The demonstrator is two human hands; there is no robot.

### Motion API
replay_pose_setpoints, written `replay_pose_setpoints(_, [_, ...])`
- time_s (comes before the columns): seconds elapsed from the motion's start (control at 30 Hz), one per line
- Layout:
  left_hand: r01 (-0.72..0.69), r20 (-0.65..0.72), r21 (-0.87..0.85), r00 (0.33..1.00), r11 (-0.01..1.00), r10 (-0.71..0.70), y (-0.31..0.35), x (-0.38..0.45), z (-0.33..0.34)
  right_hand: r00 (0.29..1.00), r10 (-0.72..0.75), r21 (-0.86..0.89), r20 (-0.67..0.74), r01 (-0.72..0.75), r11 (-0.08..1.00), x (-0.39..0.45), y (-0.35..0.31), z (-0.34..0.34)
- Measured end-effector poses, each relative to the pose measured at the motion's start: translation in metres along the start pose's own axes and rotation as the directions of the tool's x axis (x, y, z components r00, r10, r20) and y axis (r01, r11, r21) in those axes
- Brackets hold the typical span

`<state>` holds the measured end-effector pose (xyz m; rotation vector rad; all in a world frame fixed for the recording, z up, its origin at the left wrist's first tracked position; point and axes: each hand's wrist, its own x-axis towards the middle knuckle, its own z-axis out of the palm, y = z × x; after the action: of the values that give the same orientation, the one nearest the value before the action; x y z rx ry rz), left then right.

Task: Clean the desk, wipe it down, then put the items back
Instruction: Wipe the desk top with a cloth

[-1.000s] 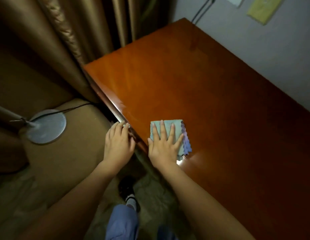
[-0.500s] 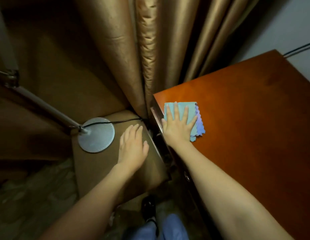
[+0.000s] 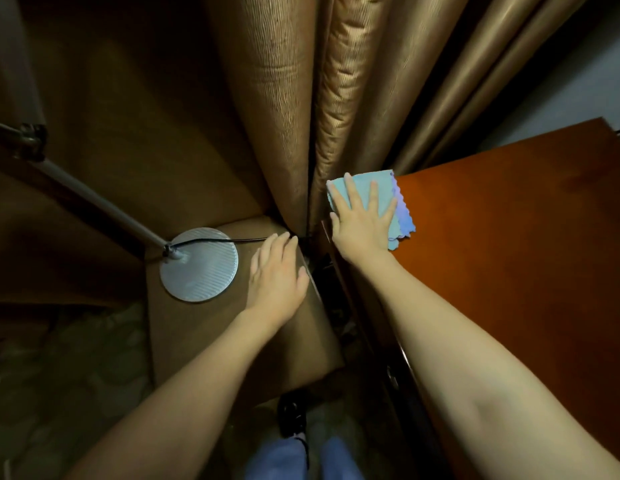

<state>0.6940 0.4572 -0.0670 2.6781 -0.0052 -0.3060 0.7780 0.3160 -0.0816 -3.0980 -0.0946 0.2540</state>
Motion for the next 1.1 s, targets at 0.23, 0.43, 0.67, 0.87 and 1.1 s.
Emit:
replay_pose_setpoints(0.23, [-0.049,-0.024,0.025,0.998,0.998,0.049,0.011,-0.015,0.001,0.999,-0.041,0.0,0.034,0.041,0.999,-0.055,0.018,0.005])
replay_pose_setpoints(0.43, [-0.146,-0.021,-0.008,0.989,0.989,0.146,0.046,-0.062,0.013,0.996,0.091,0.0,0.011,-0.091,0.996,-0.159,0.044,0.023])
replay_pose_setpoints(0.67, [-0.273,0.011,-0.014,0.962,0.962,0.273,0.105,-0.153,0.048,0.96,0.261,0.097,0.104,-0.271,0.958,-0.322,0.085,0.041])
replay_pose_setpoints(0.87, [-0.465,0.12,0.024,0.88,0.885,0.459,0.165,-0.268,0.099,0.908,0.412,0.15,0.077,-0.419,0.895,-0.469,0.118,0.068])
replay_pose_setpoints(1.1, [-0.675,0.303,0.03,0.709,0.738,0.636,0.22,-0.413,0.162,0.722,0.68,0.184,0.127,-0.691,0.699,-0.657,0.154,0.094])
